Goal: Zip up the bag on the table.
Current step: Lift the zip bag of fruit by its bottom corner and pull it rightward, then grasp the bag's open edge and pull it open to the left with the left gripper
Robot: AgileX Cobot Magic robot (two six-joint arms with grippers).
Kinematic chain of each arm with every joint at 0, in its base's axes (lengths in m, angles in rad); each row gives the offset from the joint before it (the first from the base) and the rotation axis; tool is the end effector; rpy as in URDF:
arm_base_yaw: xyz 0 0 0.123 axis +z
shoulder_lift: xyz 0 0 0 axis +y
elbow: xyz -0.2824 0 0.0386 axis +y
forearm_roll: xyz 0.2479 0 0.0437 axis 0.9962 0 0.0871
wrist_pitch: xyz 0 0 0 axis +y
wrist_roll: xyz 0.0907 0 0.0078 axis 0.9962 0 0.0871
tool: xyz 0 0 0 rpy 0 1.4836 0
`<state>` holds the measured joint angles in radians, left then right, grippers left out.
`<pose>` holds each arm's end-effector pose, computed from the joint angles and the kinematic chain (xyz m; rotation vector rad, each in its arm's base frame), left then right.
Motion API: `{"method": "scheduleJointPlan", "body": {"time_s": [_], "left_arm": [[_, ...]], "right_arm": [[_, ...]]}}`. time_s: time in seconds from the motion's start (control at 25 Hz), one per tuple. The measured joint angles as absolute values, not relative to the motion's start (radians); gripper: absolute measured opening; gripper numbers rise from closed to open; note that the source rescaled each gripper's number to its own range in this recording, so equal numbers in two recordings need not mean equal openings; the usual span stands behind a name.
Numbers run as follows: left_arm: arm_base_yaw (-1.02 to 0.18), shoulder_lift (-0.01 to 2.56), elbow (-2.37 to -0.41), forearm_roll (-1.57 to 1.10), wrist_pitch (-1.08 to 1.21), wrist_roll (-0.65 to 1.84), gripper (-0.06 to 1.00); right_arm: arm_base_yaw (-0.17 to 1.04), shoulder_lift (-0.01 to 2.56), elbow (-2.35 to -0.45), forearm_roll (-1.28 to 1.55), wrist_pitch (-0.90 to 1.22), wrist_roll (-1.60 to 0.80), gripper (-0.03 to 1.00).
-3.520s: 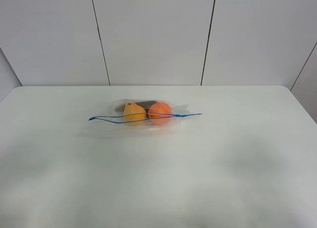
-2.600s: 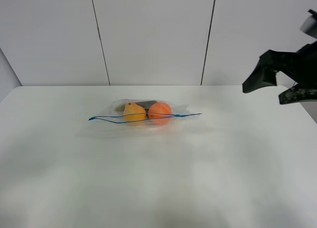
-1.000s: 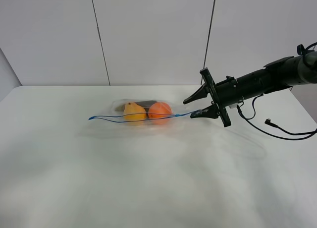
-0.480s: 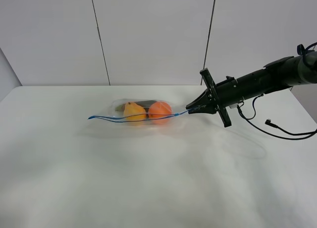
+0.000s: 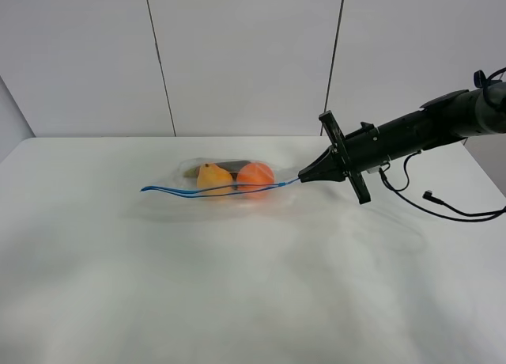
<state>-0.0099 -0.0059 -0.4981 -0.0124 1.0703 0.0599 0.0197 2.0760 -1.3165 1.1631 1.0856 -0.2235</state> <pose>-0.0059 -0.0009 0.2758 0.0722 2.0486 0.0163 0.3920 0.0817 0.1611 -0.6080 -2.6569 -1.4341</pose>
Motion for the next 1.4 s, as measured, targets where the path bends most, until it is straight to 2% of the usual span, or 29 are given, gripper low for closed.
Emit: {"method": "scheduleJointPlan", "body": {"time_s": [0.4,1.4], "left_arm": [[-0.010,-0.006,-0.498,-0.012,1.070,0.060,0.97],[-0.010,0.002,-0.508,-0.012,1.061,0.060,0.97]], "right_arm": [[0.026,2.076,-1.316,1.170,1.180,-0.332,0.00],[0.040,2.076,-1.316,1.185,1.174,-0.379,0.00]]}}
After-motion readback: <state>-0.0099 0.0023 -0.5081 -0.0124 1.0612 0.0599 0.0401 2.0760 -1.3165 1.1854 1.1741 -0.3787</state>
